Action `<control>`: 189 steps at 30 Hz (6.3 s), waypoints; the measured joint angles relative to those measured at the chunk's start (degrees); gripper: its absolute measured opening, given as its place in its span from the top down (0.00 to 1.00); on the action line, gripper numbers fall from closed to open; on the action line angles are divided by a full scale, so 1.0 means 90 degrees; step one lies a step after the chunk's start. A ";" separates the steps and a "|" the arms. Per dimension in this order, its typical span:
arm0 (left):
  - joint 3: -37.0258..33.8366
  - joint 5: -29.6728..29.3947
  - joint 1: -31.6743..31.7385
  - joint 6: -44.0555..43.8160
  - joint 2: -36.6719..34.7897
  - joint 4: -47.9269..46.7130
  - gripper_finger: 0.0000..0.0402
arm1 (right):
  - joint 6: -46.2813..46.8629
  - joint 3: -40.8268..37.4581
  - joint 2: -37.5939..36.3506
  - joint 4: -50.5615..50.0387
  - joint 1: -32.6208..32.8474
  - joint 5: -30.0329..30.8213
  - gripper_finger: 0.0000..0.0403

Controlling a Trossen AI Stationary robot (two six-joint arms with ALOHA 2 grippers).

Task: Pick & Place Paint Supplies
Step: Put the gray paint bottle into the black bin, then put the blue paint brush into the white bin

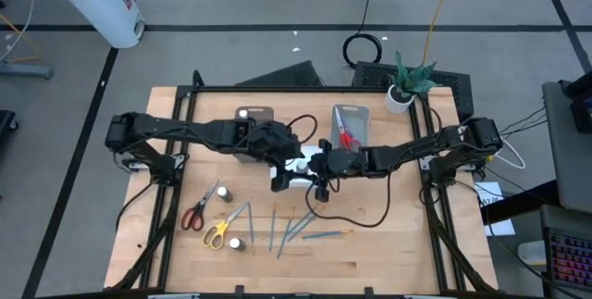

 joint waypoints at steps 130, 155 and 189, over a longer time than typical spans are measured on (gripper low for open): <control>-0.5389 -0.1503 0.1474 -0.0813 -0.8733 0.0175 0.19 | 0.1197 -0.0599 -0.2618 -0.2221 0.3787 0.0345 0.46; -0.5520 -0.1498 0.1478 -0.1011 -0.8914 0.0194 0.19 | 0.1872 -0.1950 0.0001 -0.0885 0.3825 0.0993 0.46; -0.5518 -0.1494 0.1478 -0.0955 -0.8914 0.0192 0.19 | 0.1697 -0.1967 -0.0932 -0.0806 0.3827 0.0810 1.00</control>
